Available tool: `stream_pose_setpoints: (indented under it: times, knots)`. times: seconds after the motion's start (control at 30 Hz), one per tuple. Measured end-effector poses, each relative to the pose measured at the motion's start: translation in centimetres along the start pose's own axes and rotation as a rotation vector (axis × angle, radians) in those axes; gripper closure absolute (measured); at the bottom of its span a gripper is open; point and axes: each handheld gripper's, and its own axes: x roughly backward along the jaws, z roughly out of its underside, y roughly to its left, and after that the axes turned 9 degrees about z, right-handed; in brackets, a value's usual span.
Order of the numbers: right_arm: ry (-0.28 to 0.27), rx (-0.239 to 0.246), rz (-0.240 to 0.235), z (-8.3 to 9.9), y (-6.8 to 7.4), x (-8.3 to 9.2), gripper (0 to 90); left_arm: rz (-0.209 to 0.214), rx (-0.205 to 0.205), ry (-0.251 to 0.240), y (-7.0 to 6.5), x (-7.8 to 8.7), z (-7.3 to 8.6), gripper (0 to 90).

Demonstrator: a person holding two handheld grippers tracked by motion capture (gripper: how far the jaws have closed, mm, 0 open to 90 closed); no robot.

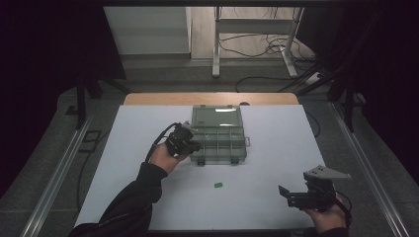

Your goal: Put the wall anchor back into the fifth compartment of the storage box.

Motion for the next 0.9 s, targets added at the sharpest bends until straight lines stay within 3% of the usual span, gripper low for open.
stream_pose_setpoints:
  times: [0.3, 0.6, 0.9]
  knots:
    - [0.000, 0.001, -0.002, 0.0, 0.0, 0.0, 0.6, -0.021, 0.020, 0.010, 1.2, -1.0, 0.2, 82.9]
    - [0.000, 0.002, -0.003, 0.0, 0.0, 0.0, 0.6, -0.016, 0.020, -0.009, 1.0, -0.9, 0.3, 72.7]
    - [-0.003, 0.007, -0.002, 0.0, 0.0, 0.0, 0.6, 0.004, 0.016, -0.023, 0.3, 0.0, 0.6, 54.0]
